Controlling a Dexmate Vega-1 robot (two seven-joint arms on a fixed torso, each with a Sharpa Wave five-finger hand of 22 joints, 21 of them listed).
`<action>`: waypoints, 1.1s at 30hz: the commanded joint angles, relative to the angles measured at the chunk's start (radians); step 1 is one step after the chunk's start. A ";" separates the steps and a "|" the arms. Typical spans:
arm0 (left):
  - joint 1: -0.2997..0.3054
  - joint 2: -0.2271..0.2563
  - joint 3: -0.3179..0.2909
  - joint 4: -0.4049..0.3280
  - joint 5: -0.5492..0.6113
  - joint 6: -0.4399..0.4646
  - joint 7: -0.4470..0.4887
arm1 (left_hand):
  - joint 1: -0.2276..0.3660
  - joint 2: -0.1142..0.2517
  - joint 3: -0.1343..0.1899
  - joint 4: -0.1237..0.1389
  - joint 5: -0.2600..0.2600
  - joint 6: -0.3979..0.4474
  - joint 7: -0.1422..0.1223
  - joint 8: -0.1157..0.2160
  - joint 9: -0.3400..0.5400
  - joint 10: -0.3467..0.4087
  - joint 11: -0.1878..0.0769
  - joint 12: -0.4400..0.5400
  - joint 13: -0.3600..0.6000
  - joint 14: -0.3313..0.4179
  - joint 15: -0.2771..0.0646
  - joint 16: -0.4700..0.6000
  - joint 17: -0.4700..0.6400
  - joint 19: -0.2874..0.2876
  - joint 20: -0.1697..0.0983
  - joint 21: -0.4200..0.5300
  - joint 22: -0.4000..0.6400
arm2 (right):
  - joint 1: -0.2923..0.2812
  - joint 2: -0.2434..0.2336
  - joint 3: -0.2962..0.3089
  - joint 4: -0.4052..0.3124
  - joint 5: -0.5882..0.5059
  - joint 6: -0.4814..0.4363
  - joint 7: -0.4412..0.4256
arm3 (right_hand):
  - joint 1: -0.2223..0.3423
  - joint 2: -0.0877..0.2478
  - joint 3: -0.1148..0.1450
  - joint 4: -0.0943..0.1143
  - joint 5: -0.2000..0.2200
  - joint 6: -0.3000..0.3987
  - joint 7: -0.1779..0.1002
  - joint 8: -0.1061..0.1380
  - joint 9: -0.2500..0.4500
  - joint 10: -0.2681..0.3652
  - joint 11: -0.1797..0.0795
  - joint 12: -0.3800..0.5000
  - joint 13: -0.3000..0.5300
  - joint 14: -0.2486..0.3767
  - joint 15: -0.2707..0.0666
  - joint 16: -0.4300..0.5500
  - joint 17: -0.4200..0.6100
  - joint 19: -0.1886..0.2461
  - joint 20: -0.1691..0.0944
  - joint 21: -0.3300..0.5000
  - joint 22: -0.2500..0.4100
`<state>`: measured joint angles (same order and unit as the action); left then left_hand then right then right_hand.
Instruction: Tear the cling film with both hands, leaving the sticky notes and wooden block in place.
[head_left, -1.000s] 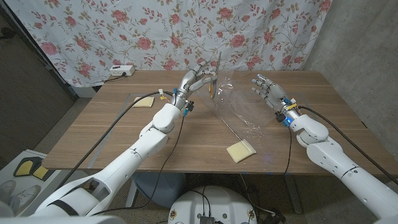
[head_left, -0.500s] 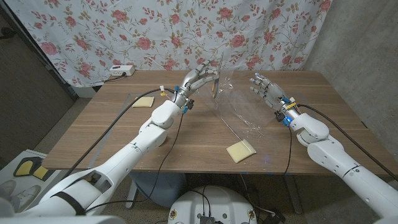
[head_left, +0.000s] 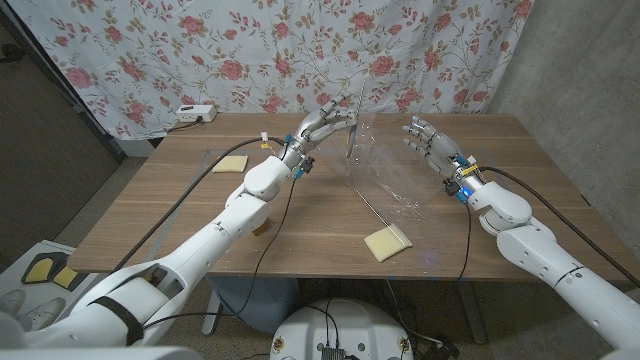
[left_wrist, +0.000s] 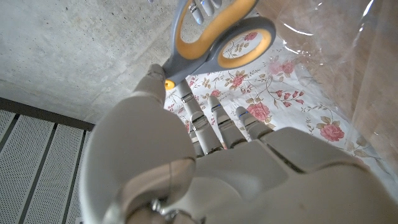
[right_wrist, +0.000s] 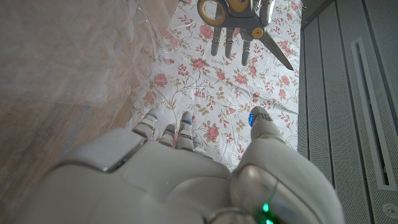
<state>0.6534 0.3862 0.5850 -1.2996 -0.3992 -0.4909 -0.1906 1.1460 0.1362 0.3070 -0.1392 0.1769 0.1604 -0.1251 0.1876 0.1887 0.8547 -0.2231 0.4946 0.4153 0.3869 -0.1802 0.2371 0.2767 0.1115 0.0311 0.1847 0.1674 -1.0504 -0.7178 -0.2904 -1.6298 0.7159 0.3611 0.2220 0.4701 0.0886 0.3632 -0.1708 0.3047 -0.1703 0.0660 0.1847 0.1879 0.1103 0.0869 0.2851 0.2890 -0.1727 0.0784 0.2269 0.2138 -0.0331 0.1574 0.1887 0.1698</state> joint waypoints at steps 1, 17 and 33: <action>-0.004 0.002 0.002 -0.012 -0.020 -0.009 -0.041 | 0.034 0.040 0.001 0.007 0.008 0.000 -0.011 0.003 0.002 -0.002 -0.001 0.025 0.097 -0.029 -0.020 0.009 0.005 -0.005 0.000 0.001 0.003 | -0.011 -0.009 0.000 -0.018 -0.033 0.017 -0.020 | 0.036 -0.006 0.014 -0.002 0.018 -0.036 0.007 0.013 0.004 0.088 -0.003 0.033 0.015 0.012 0.007 0.015 0.000 0.013 -0.001 0.007 0.002; 0.008 -0.009 -0.004 -0.025 -0.077 -0.048 -0.101 | 0.033 0.041 0.006 0.009 0.010 0.011 -0.023 0.009 0.002 -0.006 -0.001 0.024 0.103 -0.034 -0.020 0.009 0.009 -0.008 -0.002 0.001 0.003 | -0.026 -0.058 -0.004 -0.072 -0.077 0.009 -0.017 | 0.085 -0.016 0.033 -0.008 0.027 -0.059 -0.003 0.012 0.004 0.113 -0.030 0.034 0.023 0.010 0.013 0.012 -0.003 -0.007 0.015 -0.002 0.001; 0.016 -0.027 -0.010 -0.026 -0.144 -0.063 -0.163 | 0.033 0.040 0.011 0.009 0.013 0.029 -0.037 0.016 0.002 -0.011 -0.001 0.024 0.109 -0.040 -0.020 0.008 0.012 -0.012 -0.003 0.001 0.003 | -0.048 -0.080 -0.004 -0.117 -0.103 0.012 -0.031 | 0.136 -0.024 0.052 -0.011 0.030 -0.079 0.019 0.012 0.004 0.099 -0.029 0.018 0.026 0.001 0.013 0.006 -0.005 -0.023 0.023 -0.005 0.001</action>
<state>0.6616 0.3728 0.5802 -1.3279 -0.4992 -0.5415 -0.3145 1.1558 0.1451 0.3088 -0.1373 0.1854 0.1823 -0.1573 0.1932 0.1886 0.8409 -0.2164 0.4947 0.4153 0.3744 -0.1785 0.2410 0.2859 0.1033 0.0285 0.1848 0.1676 -1.0856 -0.7840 -0.2939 -1.7194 0.6293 0.3697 0.1953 0.5912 0.0622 0.4060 -0.1833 0.3292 -0.1696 0.0878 0.1926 0.1880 0.2171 0.0584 0.3069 0.3127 -0.1618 0.0893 0.2384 0.2092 -0.0478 0.1721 0.1848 0.1674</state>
